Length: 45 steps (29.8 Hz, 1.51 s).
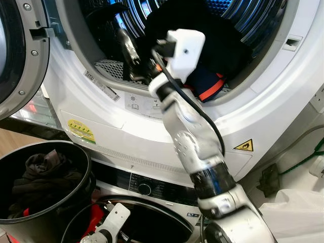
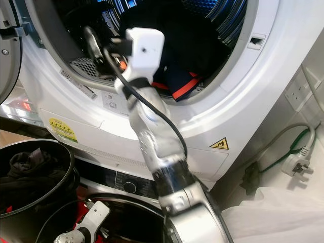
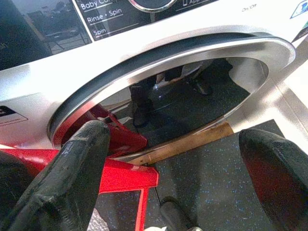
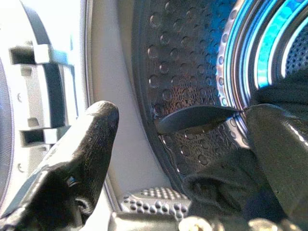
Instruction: Clothes washing
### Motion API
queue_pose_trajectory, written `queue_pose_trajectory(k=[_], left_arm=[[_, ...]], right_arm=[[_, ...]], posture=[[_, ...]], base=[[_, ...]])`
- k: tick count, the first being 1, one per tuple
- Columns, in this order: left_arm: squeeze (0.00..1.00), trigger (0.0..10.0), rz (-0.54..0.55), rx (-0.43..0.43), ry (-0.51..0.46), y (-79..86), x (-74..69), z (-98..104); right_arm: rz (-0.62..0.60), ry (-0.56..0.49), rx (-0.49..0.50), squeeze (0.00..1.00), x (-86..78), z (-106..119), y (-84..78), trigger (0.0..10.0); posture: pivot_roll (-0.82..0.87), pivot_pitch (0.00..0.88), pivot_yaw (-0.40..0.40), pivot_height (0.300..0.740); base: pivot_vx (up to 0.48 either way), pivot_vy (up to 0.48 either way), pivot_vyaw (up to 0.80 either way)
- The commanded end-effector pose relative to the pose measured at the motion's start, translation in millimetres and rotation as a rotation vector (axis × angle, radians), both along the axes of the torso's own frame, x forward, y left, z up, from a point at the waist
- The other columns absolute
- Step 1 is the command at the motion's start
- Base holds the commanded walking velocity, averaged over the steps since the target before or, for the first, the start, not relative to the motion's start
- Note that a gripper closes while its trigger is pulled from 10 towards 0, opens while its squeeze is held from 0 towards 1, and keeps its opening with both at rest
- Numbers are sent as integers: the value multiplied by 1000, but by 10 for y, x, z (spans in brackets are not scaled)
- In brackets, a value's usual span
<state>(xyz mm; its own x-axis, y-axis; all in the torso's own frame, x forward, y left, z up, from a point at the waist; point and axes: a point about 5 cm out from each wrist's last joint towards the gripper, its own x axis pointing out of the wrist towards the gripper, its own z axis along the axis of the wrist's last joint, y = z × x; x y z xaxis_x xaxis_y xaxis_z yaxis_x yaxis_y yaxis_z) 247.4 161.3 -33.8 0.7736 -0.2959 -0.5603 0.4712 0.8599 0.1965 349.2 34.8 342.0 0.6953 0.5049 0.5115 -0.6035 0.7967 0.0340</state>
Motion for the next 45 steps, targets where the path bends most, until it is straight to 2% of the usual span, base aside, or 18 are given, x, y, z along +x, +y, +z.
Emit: queue_pose_trajectory(k=[1,4,6,10,12,14,16,18,19,20,23,26,28,31,34,38,42,45], left_arm=[[0,10000,-1,5,-4,13,10,7],[0,10000,-1,6,-7,18,12,11],[0,10000,1,5,-9,24,8,11],[0,10000,-1,7,-3,29,-10,-1],[0,10000,-7,5,4,15,-21,-12],[0,10000,-7,3,4,7,-19,-12],[0,10000,-7,-1,6,-13,-16,-14],[0,10000,-7,-3,7,-25,-17,-16],[0,10000,-10,-4,8,-39,-16,-17],[0,10000,-18,-6,10,-58,-19,-20],[0,10000,-20,-9,13,-73,-28,-27],[0,10000,-20,-10,17,-82,-40,-38],[0,10000,-19,-9,22,-86,-52,-50],[0,10000,-25,-9,28,-111,-58,-59],[0,10000,-26,-11,27,-128,-49,-55],[0,10000,-23,-14,21,-130,-32,-41],[0,10000,-18,-14,17,-118,-30,-37],[0,10000,-12,-13,14,-96,-29,-34]], right_arm=[[-63,-7,-56,0,88,4,-24,10000],[-86,-15,-86,0,176,76,-70,10000],[-67,-67,-47,0,184,214,-146,10000],[-39,-144,-1,0,154,310,-270,10000],[0,-194,46,0,97,318,-444,10000],[6,-199,78,0,62,313,-527,10000],[73,-205,162,0,-79,291,-640,10000],[108,-217,193,0,-166,272,-682,10000],[168,-204,220,0,-286,229,-700,10000],[251,-192,243,0,-476,159,-696,10000],[360,-151,247,0,-752,54,-633,10000],[421,-83,283,0,-878,-1,-594,10000],[428,-22,259,0,-945,-104,-551,10000],[293,114,42,0,-906,-555,-465,10000],[149,214,-89,0,-764,-817,-498,10000],[42,302,-103,0,-611,-945,-545,10000],[37,293,-88,0,-579,-906,-502,10000],[50,268,-34,0,-590,-794,-434,10000]], posture=[[103,0,-69,740],[115,0,-71,740],[116,0,-70,740],[99,0,-65,740],[88,0,-63,740],[79,0,-63,740],[67,0,-63,740],[65,0,-63,740],[62,0,-65,740],[55,0,-66,740],[46,0,-70,740],[44,0,-71,740],[44,0,-71,740],[34,0,-72,740],[40,0,-74,740],[43,0,-74,740],[54,0,-75,740],[60,0,-72,740]], base=[[0,0,0],[0,0,0],[0,0,0],[0,0,0],[0,0,0],[0,0,0],[0,0,0],[0,0,0],[0,0,0],[0,0,0],[0,0,0],[0,0,0],[0,0,0],[0,0,0],[0,0,0],[0,0,0],[0,0,0],[0,0,0]])
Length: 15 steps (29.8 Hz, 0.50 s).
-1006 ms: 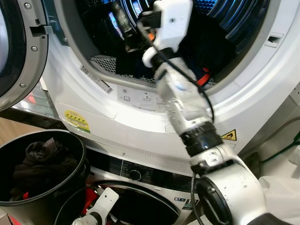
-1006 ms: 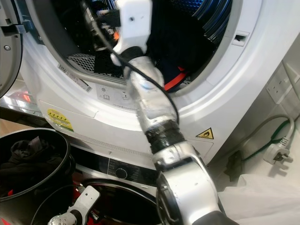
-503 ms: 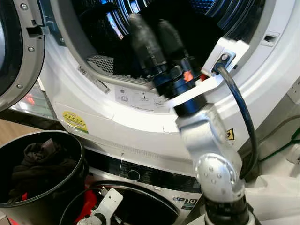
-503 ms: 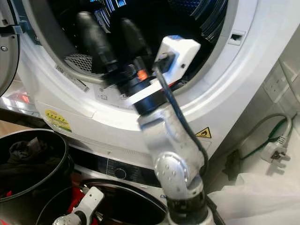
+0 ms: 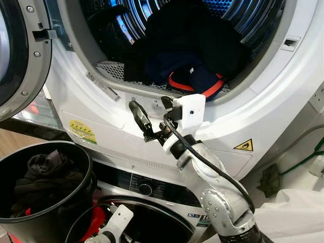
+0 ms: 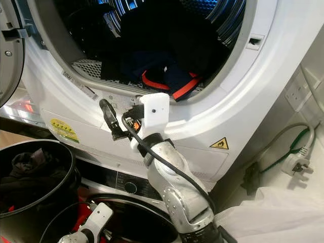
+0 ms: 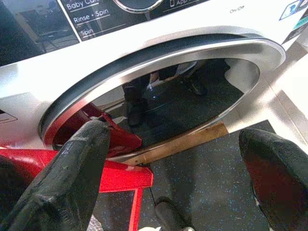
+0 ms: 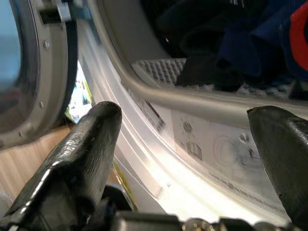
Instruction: Clothes washing
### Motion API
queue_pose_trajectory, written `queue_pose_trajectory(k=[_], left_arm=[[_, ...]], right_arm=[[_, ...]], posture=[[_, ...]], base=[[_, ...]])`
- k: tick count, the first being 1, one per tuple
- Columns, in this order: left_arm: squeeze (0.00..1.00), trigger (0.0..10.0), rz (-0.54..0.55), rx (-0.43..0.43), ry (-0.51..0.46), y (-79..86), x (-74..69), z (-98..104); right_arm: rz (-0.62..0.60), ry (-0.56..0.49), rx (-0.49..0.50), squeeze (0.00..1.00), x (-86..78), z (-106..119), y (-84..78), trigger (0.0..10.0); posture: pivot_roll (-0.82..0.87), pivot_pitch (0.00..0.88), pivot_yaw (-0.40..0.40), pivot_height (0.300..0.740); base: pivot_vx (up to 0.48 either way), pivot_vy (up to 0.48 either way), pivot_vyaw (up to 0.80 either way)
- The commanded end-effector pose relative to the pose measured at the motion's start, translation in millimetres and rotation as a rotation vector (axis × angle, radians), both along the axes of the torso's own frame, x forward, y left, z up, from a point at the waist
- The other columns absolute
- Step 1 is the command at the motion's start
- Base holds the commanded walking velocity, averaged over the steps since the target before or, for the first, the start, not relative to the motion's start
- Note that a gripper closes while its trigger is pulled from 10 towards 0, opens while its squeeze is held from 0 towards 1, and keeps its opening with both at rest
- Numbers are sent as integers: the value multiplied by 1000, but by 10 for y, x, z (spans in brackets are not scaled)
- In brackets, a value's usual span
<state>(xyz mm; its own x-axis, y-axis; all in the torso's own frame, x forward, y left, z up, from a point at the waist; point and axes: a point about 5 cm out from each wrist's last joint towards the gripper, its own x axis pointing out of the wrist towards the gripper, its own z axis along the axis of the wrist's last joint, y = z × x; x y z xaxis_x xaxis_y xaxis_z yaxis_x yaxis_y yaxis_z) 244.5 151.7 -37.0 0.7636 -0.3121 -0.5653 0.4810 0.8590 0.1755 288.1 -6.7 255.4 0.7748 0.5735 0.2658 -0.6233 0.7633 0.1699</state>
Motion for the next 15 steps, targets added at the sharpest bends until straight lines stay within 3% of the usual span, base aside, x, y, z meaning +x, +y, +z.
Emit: queue_pose_trajectory(k=[1,8,15], left_arm=[[0,10000,0,3,0,6,2,-1],[0,10000,1,5,-2,13,8,4],[0,10000,-1,3,-5,-3,24,14]], right_arm=[[-14,-29,25,0,17,88,-7,10000],[8,-62,83,0,7,192,64,10000],[-3,-116,51,0,62,272,154,10000]], posture=[[60,0,-72,740],[58,0,-71,740],[57,0,-71,740]], base=[[0,0,0],[0,0,0],[0,0,0]])
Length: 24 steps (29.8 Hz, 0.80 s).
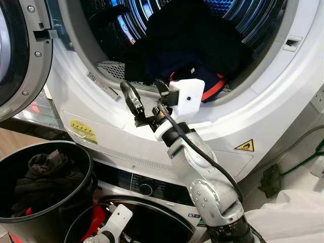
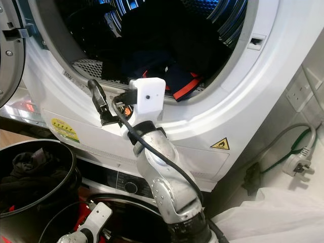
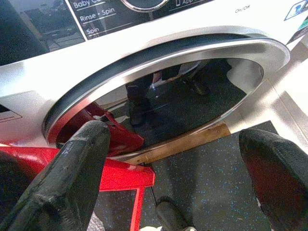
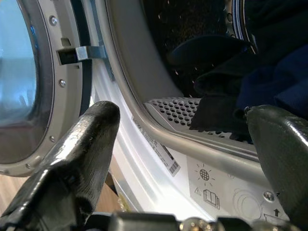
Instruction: Clothes washing
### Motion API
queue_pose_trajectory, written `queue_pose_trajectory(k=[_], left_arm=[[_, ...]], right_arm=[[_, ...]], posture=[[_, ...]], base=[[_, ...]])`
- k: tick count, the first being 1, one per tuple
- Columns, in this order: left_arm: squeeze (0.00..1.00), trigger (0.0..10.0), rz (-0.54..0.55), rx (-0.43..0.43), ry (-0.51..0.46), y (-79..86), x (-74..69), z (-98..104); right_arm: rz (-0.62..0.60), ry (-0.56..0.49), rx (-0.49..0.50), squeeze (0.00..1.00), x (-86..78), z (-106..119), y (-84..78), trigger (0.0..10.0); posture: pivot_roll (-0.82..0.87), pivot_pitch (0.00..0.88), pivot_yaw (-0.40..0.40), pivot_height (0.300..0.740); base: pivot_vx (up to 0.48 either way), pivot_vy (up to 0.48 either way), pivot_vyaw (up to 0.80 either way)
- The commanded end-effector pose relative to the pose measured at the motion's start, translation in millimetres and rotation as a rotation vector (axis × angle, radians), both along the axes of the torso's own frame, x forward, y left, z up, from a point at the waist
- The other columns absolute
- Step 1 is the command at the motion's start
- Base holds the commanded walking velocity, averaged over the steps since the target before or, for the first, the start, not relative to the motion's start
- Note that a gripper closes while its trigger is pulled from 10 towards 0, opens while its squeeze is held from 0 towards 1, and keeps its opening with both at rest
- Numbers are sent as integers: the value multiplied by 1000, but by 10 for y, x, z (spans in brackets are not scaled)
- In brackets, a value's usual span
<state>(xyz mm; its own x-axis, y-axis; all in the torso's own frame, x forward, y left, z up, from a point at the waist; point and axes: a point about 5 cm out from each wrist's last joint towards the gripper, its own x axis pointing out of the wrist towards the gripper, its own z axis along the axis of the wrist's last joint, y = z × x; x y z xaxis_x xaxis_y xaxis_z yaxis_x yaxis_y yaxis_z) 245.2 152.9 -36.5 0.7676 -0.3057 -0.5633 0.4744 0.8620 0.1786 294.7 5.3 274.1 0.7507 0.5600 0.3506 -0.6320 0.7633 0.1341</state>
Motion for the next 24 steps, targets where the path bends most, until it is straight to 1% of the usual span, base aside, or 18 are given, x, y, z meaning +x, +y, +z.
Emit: queue_pose_trajectory(k=[1,2,4,5,8,9,11,15,17,20,23,24], left_arm=[[0,10000,-8,1,-3,-14,20,11],[0,10000,-7,2,-4,-12,24,15],[0,10000,-7,2,-5,-10,26,16],[0,10000,-5,3,-6,-1,29,19],[0,10000,-9,8,-4,7,33,20],[0,10000,-6,8,-6,10,42,26],[0,10000,-5,8,-7,12,44,28],[0,10000,-4,10,-8,18,46,30],[0,10000,-4,11,-7,19,47,30],[0,10000,-2,12,-7,21,45,29],[0,10000,-5,13,-4,18,37,22],[0,10000,-8,15,-3,20,30,18]], right_arm=[[3,-36,18,0,5,101,51,10000],[-2,-57,5,0,24,133,84,10000],[-4,-67,-1,0,32,149,100,10000],[-29,-104,-52,0,71,193,140,10000],[-85,-110,-143,0,200,197,176,10000],[-125,-119,-193,0,313,191,156,10000],[-127,-114,-194,0,338,191,148,10000],[-190,-98,-224,0,537,245,40,10000],[-207,-102,-231,0,586,282,8,10000],[-249,-132,-268,0,708,391,-52,10000],[-265,-147,-288,0,750,427,-79,10000],[-280,-168,-311,0,800,484,-109,10000]], posture=[[57,0,-70,740],[56,0,-69,740],[56,0,-68,740],[53,0,-66,740],[48,0,-63,740],[49,0,-63,740],[49,0,-63,740],[49,0,-65,740],[49,0,-66,740],[49,0,-66,740],[47,0,-61,740],[50,0,-62,740]], base=[[0,0,0],[0,0,0],[0,0,0],[0,0,0],[0,0,0],[0,0,0],[0,0,0],[0,0,0],[0,0,0],[0,0,0],[0,0,0],[0,0,0]])
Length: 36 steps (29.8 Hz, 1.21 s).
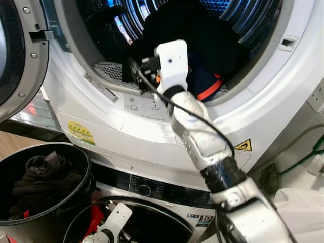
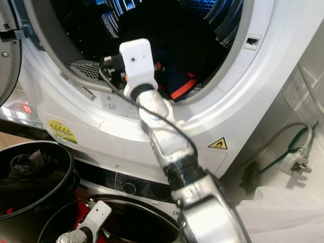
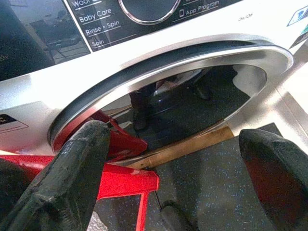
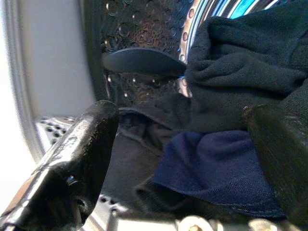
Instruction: Clothes washing
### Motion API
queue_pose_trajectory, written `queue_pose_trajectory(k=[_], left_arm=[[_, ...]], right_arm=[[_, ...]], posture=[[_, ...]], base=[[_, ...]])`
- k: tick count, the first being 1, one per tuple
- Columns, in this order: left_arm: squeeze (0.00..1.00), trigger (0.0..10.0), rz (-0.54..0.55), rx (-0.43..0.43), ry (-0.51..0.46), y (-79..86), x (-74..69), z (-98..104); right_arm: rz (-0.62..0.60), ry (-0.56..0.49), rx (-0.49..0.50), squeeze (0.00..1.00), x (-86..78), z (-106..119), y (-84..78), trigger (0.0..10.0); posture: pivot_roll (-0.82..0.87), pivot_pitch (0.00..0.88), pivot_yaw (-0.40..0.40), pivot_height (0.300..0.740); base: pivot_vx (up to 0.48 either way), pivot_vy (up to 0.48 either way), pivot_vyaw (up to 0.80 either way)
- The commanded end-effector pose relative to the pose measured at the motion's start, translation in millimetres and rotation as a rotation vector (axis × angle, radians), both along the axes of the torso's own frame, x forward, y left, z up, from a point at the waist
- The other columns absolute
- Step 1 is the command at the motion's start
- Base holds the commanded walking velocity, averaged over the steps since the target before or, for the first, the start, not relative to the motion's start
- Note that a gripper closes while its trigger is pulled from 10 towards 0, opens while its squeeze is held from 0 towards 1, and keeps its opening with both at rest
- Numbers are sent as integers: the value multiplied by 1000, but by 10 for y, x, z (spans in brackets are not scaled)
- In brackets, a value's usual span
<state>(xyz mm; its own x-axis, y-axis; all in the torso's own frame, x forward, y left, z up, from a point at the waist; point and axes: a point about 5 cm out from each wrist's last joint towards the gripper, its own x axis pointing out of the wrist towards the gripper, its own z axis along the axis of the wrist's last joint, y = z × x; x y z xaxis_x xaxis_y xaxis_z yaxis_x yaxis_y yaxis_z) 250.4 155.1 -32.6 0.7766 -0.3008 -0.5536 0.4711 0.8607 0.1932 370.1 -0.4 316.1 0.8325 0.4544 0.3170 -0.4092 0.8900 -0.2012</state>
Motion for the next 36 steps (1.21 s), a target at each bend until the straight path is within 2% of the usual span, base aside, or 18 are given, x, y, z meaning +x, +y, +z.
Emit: queue_pose_trajectory(k=[1,8,10,13,14,17,23,27,29,30,36], left_arm=[[0,10000,-11,9,13,3,-25,-23],[0,10000,-12,15,11,24,-22,-18],[0,10000,-12,18,7,33,-14,-12],[0,10000,-13,19,5,35,-11,-8],[0,10000,-15,21,4,33,-7,-6],[0,10000,-16,22,0,36,4,3],[0,10000,-9,27,-8,61,26,21],[0,10000,-20,32,-5,58,21,18],[0,10000,-16,29,-5,60,19,16],[0,10000,-16,29,-5,60,19,16],[0,10000,-4,29,-11,74,24,22]], right_arm=[[-27,-28,-23,0,82,99,-77,10000],[-98,-55,-84,0,258,225,-230,10000],[-136,-67,-129,0,327,292,-313,10000],[-148,-78,-162,0,352,328,-340,10000],[-162,-96,-208,0,376,366,-365,10000],[-202,-150,-289,0,393,463,-413,10000],[-247,-184,-370,0,413,592,-461,10000],[-274,-211,-427,0,411,656,-456,10000],[-303,-262,-511,0,396,733,-431,10000],[-303,-262,-511,0,396,733,-431,10000],[-368,-346,-655,0,367,878,-411,10000]], posture=[[56,0,-63,740],[76,0,-70,740],[85,0,-73,740],[92,0,-76,740],[99,0,-81,740],[106,0,-82,740],[107,0,-77,740],[106,0,-77,740],[118,0,-81,740],[118,0,-81,740],[146,0,-96,740]], base=[[0,0,0],[0,0,0],[0,0,0],[0,0,0],[0,0,0],[0,0,0],[0,0,0],[0,0,0],[0,0,0],[0,0,0],[0,0,0]])
